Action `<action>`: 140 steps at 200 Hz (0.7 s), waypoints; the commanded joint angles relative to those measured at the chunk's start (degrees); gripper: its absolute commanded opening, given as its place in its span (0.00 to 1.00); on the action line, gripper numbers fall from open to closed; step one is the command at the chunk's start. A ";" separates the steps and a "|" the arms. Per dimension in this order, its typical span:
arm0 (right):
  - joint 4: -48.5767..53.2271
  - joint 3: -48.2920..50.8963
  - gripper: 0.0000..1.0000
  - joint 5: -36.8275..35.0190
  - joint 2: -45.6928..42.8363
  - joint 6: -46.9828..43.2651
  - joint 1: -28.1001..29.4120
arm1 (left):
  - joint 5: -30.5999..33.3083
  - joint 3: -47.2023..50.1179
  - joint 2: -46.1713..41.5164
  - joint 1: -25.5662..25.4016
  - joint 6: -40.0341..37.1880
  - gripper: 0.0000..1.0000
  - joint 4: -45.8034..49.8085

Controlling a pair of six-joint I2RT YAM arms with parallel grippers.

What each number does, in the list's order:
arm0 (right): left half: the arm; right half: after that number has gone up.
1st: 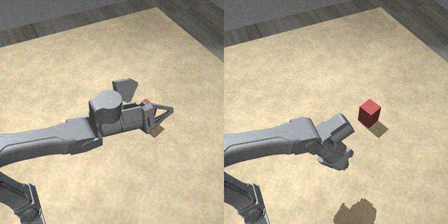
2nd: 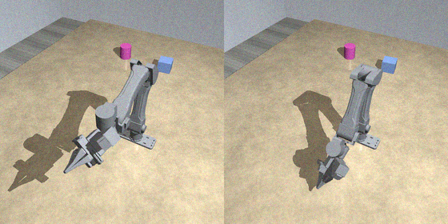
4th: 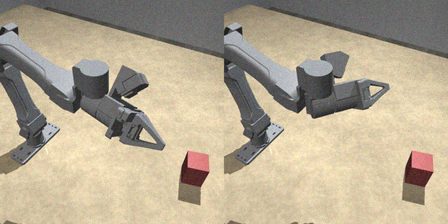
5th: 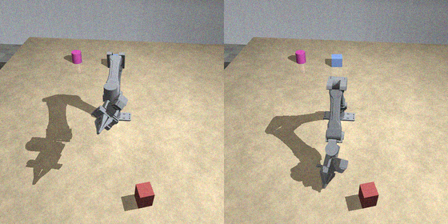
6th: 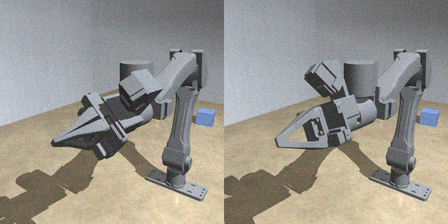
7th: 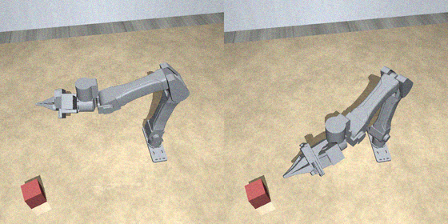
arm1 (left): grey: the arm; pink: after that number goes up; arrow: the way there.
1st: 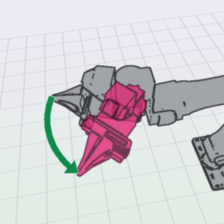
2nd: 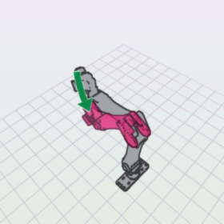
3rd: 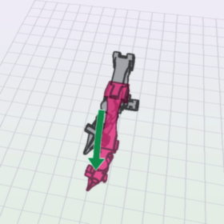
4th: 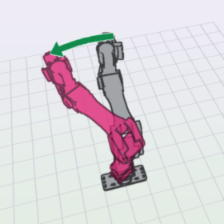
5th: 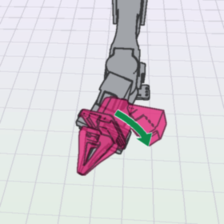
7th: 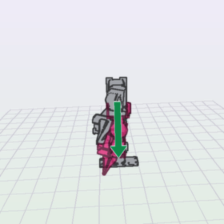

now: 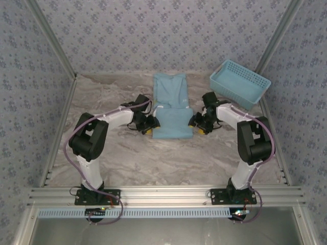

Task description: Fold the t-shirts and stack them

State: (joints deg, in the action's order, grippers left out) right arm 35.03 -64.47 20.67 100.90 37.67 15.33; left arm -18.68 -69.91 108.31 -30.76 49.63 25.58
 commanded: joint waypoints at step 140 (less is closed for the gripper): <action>-3.10 3.80 0.55 2.06 1.54 4.55 4.84 | 6.31 18.55 -10.53 -4.17 13.22 0.00 -14.08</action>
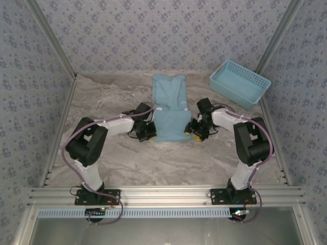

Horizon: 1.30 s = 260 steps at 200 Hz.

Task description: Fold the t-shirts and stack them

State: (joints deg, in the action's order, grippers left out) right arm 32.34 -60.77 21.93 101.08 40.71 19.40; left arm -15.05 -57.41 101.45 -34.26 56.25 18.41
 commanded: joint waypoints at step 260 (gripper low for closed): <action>-2.65 1.49 0.00 -3.24 -3.52 5.45 5.35 | 1.23 7.00 -6.28 -3.72 10.94 0.00 -3.32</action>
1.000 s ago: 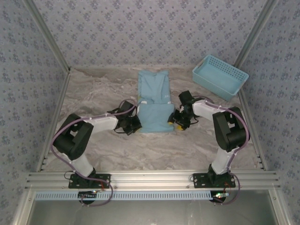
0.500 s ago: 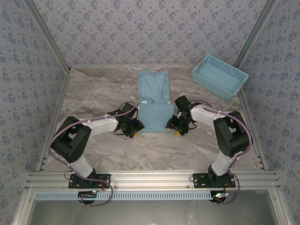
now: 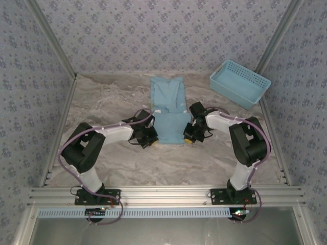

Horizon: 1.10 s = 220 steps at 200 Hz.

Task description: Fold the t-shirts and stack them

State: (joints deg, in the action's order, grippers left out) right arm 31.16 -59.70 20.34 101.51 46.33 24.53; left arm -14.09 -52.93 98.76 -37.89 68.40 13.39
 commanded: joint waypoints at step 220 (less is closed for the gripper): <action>30.18 -19.86 0.00 8.01 -24.15 4.65 6.88 | 4.62 8.26 -53.00 -4.52 8.34 0.00 14.74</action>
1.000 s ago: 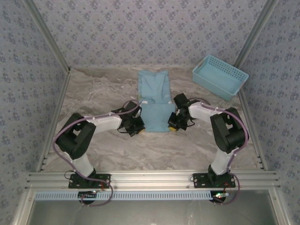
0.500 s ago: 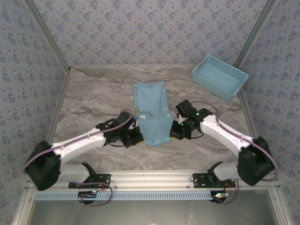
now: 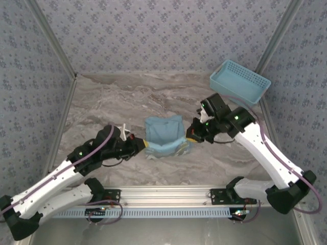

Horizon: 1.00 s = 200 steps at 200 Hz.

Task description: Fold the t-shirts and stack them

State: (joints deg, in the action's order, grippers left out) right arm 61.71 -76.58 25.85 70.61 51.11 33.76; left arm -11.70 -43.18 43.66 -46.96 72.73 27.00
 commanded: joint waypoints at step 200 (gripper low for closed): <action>-19.30 -10.21 0.35 -8.52 32.02 -7.56 -10.23 | -5.45 -14.97 40.03 19.01 -8.04 0.35 -0.41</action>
State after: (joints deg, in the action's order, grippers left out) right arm 48.18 -95.00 18.04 111.90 40.56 19.97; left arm -18.76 -65.45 91.44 -23.51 60.84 24.10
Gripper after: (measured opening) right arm 0.387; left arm 0.359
